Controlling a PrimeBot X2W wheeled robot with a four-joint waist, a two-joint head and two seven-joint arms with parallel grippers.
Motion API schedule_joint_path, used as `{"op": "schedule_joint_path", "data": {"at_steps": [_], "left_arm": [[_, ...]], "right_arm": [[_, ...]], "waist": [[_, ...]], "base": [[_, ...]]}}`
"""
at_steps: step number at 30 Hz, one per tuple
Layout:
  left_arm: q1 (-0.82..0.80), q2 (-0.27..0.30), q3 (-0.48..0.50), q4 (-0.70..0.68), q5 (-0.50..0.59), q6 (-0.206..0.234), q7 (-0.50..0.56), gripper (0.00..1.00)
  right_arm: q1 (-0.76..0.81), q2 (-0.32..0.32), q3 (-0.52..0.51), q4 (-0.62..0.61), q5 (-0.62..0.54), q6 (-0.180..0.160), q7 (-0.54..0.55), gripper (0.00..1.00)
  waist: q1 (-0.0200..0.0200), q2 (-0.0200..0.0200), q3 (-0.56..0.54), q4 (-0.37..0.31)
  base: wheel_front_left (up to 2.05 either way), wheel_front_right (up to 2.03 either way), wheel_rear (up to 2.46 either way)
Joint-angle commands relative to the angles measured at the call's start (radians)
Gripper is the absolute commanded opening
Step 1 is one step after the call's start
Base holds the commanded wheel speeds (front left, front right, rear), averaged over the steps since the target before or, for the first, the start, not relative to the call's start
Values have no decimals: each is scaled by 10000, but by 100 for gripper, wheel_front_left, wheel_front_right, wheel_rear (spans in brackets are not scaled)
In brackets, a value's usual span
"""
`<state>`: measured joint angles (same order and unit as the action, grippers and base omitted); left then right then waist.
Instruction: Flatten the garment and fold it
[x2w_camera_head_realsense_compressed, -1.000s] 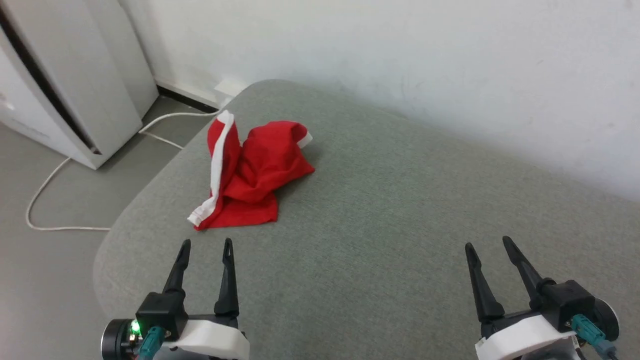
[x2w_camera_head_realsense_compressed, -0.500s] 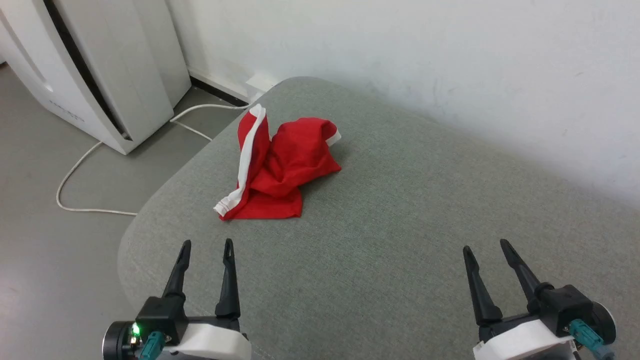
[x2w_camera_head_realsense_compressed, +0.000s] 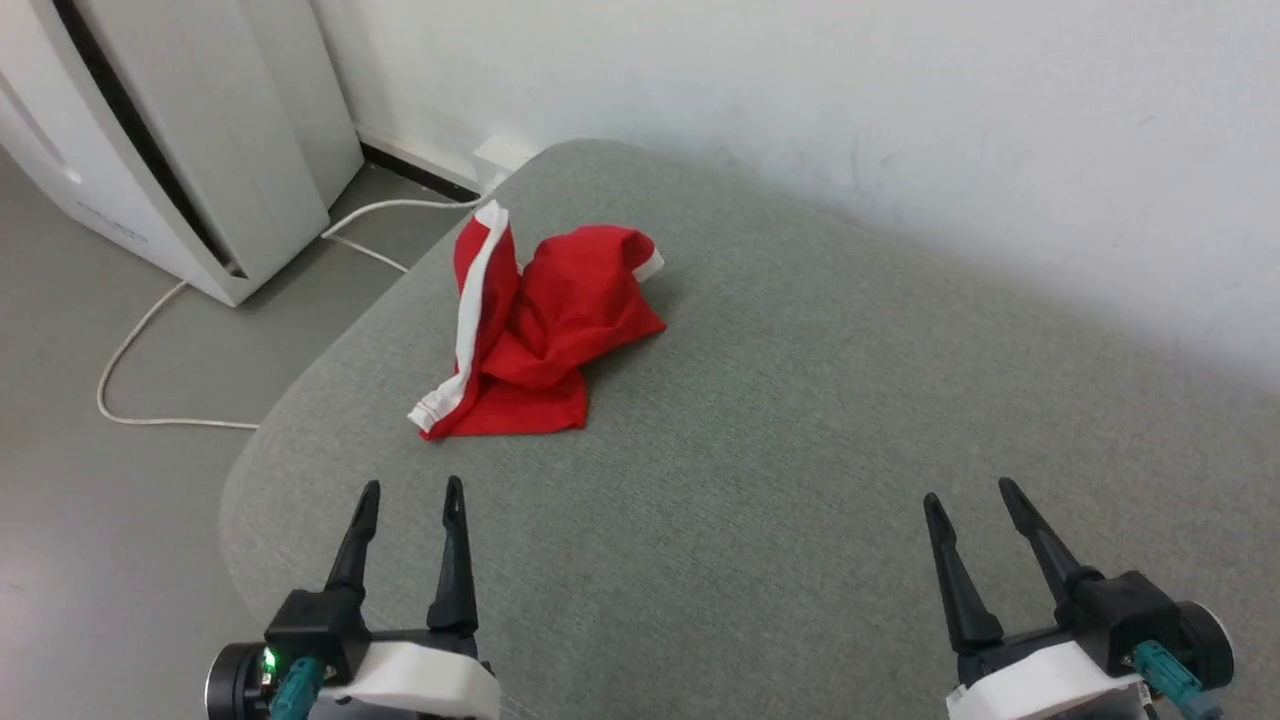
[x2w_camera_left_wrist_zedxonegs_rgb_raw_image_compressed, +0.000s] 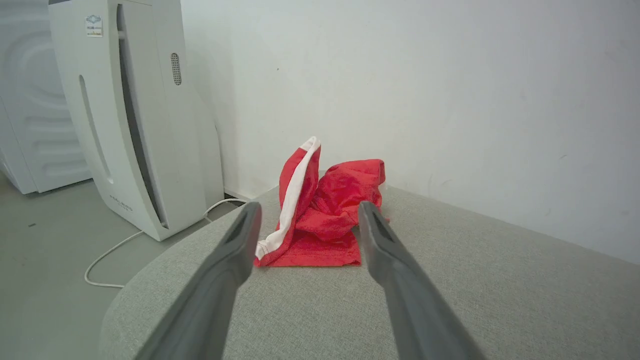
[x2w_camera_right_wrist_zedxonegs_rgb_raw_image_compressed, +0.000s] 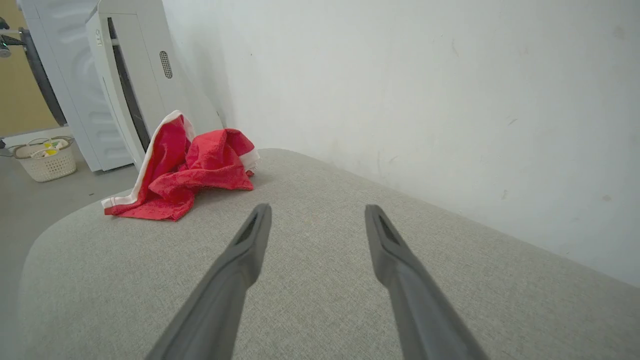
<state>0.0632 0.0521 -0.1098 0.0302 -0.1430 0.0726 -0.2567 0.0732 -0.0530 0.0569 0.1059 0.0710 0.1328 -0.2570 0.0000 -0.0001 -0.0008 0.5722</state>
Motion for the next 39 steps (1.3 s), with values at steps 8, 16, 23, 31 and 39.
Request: {"op": "schedule_joint_path", "data": {"at_steps": [8,16,23,31,39], "left_arm": [[-1983,374,586,1772,-333,-348,233,100],[-5405,1780,931,4204,-744,-1100,2710,100],[-7577,3004,1130,6181,-1657,-1825,5306,100],[-8594,3741,980,7496,-3138,-2022,7439,100],[-8268,4171,37,7386,-5135,-2030,9482,0]], "right_arm": [[-217,28,-70,-581,-879,-21,-29,100],[-615,-154,10,-1466,-1428,-21,325,100],[-1003,-312,6,-2015,-1415,-21,484,100],[-1269,-268,-29,-1890,-1401,-21,357,100],[-1384,-195,-210,-1567,-1465,-21,207,100]], "waist": [[0,1,1530,-1158],[0,1,3219,-2235],[0,1,4387,-3082],[0,1,5045,-3750],[0,1,5139,-3888]], "base": [[0,0,0],[0,0,0],[0,0,0],[0,0,0],[0,0,0]]}}
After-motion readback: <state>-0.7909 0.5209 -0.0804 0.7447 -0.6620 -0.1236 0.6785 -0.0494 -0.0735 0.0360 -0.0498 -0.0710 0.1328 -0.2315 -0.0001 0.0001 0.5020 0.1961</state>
